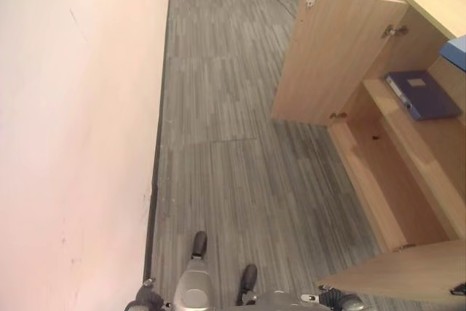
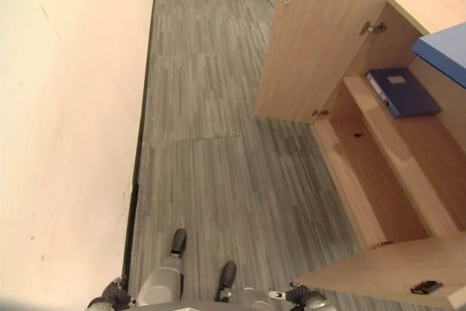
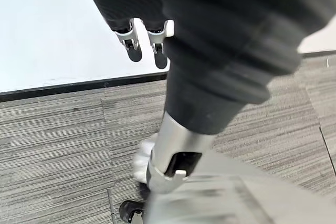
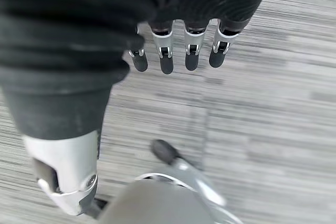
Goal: Put the empty folder in the office cabinet
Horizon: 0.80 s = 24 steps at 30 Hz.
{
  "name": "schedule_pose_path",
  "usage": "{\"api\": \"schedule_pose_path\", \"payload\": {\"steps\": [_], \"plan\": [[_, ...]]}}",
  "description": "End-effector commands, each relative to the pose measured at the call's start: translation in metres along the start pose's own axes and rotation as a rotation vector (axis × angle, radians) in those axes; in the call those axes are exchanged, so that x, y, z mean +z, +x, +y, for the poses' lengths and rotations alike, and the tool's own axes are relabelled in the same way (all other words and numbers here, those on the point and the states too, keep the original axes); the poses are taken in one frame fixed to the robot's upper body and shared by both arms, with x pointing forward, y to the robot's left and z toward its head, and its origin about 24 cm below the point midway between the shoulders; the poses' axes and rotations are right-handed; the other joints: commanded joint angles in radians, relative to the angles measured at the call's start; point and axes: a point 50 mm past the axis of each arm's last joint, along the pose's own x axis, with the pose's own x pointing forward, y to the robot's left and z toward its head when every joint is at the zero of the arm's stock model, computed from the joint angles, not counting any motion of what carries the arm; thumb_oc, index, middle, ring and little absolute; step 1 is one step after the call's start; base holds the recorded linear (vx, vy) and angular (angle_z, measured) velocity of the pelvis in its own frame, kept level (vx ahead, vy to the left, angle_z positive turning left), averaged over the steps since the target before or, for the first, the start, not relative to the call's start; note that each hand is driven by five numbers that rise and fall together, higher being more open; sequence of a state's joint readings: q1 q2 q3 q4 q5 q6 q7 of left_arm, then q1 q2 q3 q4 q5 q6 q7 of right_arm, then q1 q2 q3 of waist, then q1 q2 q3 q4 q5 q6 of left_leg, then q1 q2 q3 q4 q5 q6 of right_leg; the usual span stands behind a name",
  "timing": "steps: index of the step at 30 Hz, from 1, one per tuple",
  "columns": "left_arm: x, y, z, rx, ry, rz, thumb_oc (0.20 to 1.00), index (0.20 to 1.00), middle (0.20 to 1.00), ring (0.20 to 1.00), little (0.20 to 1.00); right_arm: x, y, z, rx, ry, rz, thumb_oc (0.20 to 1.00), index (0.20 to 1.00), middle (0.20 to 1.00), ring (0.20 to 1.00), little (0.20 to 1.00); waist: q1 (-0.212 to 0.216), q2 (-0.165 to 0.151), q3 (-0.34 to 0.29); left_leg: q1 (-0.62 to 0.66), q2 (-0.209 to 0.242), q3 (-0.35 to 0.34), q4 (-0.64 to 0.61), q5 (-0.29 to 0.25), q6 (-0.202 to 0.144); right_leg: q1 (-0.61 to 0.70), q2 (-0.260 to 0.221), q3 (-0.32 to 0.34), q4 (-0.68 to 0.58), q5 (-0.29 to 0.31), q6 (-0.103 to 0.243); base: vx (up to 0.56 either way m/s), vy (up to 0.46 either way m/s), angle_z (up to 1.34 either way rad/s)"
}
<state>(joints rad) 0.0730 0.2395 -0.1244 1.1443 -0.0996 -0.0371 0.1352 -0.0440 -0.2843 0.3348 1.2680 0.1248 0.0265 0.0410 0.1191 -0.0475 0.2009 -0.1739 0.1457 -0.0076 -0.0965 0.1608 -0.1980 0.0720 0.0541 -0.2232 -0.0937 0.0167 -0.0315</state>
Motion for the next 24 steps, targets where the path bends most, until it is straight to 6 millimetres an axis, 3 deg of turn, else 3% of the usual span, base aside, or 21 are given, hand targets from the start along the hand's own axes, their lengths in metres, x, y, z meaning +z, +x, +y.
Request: {"api": "schedule_pose_path", "payload": {"steps": [1,4,5,7,8,10,11,12,13,15,17,18,19,20,22,24], "plan": [[-0.007,-0.002,-0.003,-0.012,0.028,0.012,1.000,1.000,1.000,1.000,1.000,-0.014,-0.002,-0.005,-0.013,0.006,0.023,1.000,1.000,1.000,1.000,1.000,0.005,0.001,-0.051,-0.067,-0.031,-0.001,0.009,0.091,0.064,0.127,-0.112,0.074,0.040,-0.063,0.116,0.44,0.295,-0.63],[-0.013,-0.001,-0.003,-0.007,0.015,0.058,1.000,1.000,1.000,1.000,1.000,-0.028,-0.003,-0.001,-0.004,0.042,0.078,1.000,1.000,1.000,1.000,1.000,-0.009,0.006,-0.088,-0.024,-0.076,0.020,0.009,0.056,0.091,0.131,-0.179,0.088,0.049,-0.062,0.150,0.31,0.255,-0.54],[-0.013,-0.001,-0.003,-0.007,0.015,0.058,1.000,1.000,1.000,1.000,1.000,-0.028,-0.003,-0.001,-0.004,0.042,0.078,1.000,1.000,1.000,1.000,1.000,-0.008,0.005,-0.088,-0.023,-0.077,0.021,0.009,0.056,0.091,0.131,-0.180,0.088,0.049,-0.063,0.150,0.21,0.210,-0.09],[-0.008,0.000,0.001,0.005,0.032,0.042,1.000,1.000,1.000,1.000,1.000,-0.032,-0.004,0.002,0.011,0.034,0.094,1.000,1.000,1.000,1.000,1.000,-0.008,0.002,-0.107,0.000,-0.122,0.034,0.009,0.019,0.125,0.115,-0.237,0.099,0.089,-0.046,0.177,0.26,0.333,-0.32],[-0.005,0.001,0.000,0.013,0.041,0.033,1.000,1.000,1.000,1.000,1.000,-0.033,-0.004,0.003,0.011,0.032,0.099,1.000,1.000,1.000,1.000,1.000,-0.003,0.005,-0.122,0.028,-0.164,0.045,0.009,-0.019,0.156,0.079,-0.293,0.103,0.163,-0.006,0.196,0.28,0.427,-0.47],[0.002,0.002,0.000,0.016,0.045,0.012,1.000,1.000,1.000,1.000,1.000,-0.021,-0.002,-0.002,-0.004,0.049,0.071,1.000,1.000,1.000,1.000,1.000,-0.005,0.010,-0.123,0.066,-0.212,0.058,0.009,-0.055,0.193,0.016,-0.355,0.120,0.290,0.099,0.209,0.21,0.397,-0.45],[0.004,0.002,0.000,0.016,0.045,0.007,1.000,1.000,1.000,1.000,1.000,-0.015,-0.002,-0.004,-0.008,0.052,0.052,1.000,1.000,1.000,1.000,1.000,-0.007,0.019,-0.121,0.081,-0.229,0.063,0.009,-0.066,0.209,-0.020,-0.379,0.128,0.366,0.161,0.201,0.12,0.248,-0.37],[0.004,0.002,0.000,0.016,0.045,0.007,1.000,1.000,1.000,1.000,1.000,-0.015,-0.002,-0.004,-0.008,0.052,0.052,1.000,1.000,1.000,1.000,1.000,-0.007,0.019,-0.121,0.081,-0.229,0.063,0.009,-0.066,0.209,-0.021,-0.379,0.128,0.366,0.161,0.201,0.16,0.369,-0.15],[0.004,0.003,0.003,0.017,0.064,0.007,1.000,1.000,1.000,1.000,1.000,0.001,0.000,-0.005,-0.010,0.038,-0.005,1.000,1.000,1.000,1.000,1.000,-0.015,0.036,-0.108,0.119,-0.251,0.079,0.009,-0.098,0.232,-0.067,-0.420,0.092,0.490,0.208,0.165,0.18,0.348,-0.10],[0.003,0.003,0.006,0.023,0.084,0.017,1.000,1.000,1.000,1.000,1.000,0.014,0.000,-0.005,-0.019,0.017,-0.052,1.000,1.000,1.000,1.000,1.000,-0.016,0.028,-0.094,0.165,-0.261,0.111,0.009,-0.149,0.233,-0.092,-0.475,0.001,0.583,0.181,0.176,0.27,0.291,-0.11],[0.006,0.004,0.008,0.031,0.079,0.006,1.000,1.000,1.000,1.000,1.000,0.032,0.000,-0.005,-0.020,0.012,-0.117,1.000,1.000,1.000,1.000,1.000,-0.020,0.029,-0.087,0.190,-0.236,0.145,0.009,-0.171,0.226,-0.130,-0.462,-0.090,0.575,0.142,0.177,0.20,0.051,-0.47],[0.008,0.004,0.008,0.034,0.061,0.005,1.000,1.000,1.000,1.000,1.000,0.045,0.000,-0.006,-0.023,0.007,-0.159,1.000,1.000,1.000,1.000,1.000,-0.026,0.036,-0.076,0.203,-0.223,0.157,0.009,-0.180,0.223,-0.177,-0.437,-0.132,0.556,0.122,0.181,0.23,-0.067,-0.69],[0.009,0.004,0.006,0.027,0.054,-0.002,1.000,1.000,1.000,1.000,1.000,0.059,-0.001,-0.007,-0.027,-0.013,-0.199,1.000,1.000,1.000,1.000,1.000,-0.039,0.049,-0.053,0.231,-0.204,0.178,0.009,-0.195,0.214,-0.225,-0.388,-0.169,0.449,0.114,0.193,0.16,-0.060,-0.60],[0.010,0.004,0.006,0.027,0.053,-0.002,1.000,1.000,1.000,1.000,1.000,0.059,-0.001,-0.007,-0.027,-0.013,-0.199,1.000,1.000,1.000,1.000,1.000,-0.039,0.051,-0.052,0.233,-0.201,0.179,0.009,-0.196,0.213,-0.221,-0.384,-0.170,0.444,0.116,0.192,0.18,-0.092,-0.53],[0.008,0.004,0.003,0.022,0.050,0.007,1.000,1.000,1.000,1.000,1.000,0.066,-0.002,-0.007,-0.029,-0.019,-0.218,1.000,1.000,1.000,1.000,1.000,-0.055,0.050,-0.031,0.278,-0.189,0.195,0.009,-0.217,0.203,-0.265,-0.303,-0.194,0.294,0.144,0.203,0.20,-0.086,-0.35],[0.006,0.004,0.002,0.015,0.053,0.015,1.000,1.000,1.000,1.000,1.000,0.069,-0.002,-0.007,-0.032,-0.010,-0.223,1.000,1.000,1.000,1.000,1.000,-0.070,0.031,-0.021,0.302,-0.198,0.202,0.009,-0.231,0.198,-0.294,-0.260,-0.226,0.185,0.187,0.221,0.24,-0.103,-0.38]]}}
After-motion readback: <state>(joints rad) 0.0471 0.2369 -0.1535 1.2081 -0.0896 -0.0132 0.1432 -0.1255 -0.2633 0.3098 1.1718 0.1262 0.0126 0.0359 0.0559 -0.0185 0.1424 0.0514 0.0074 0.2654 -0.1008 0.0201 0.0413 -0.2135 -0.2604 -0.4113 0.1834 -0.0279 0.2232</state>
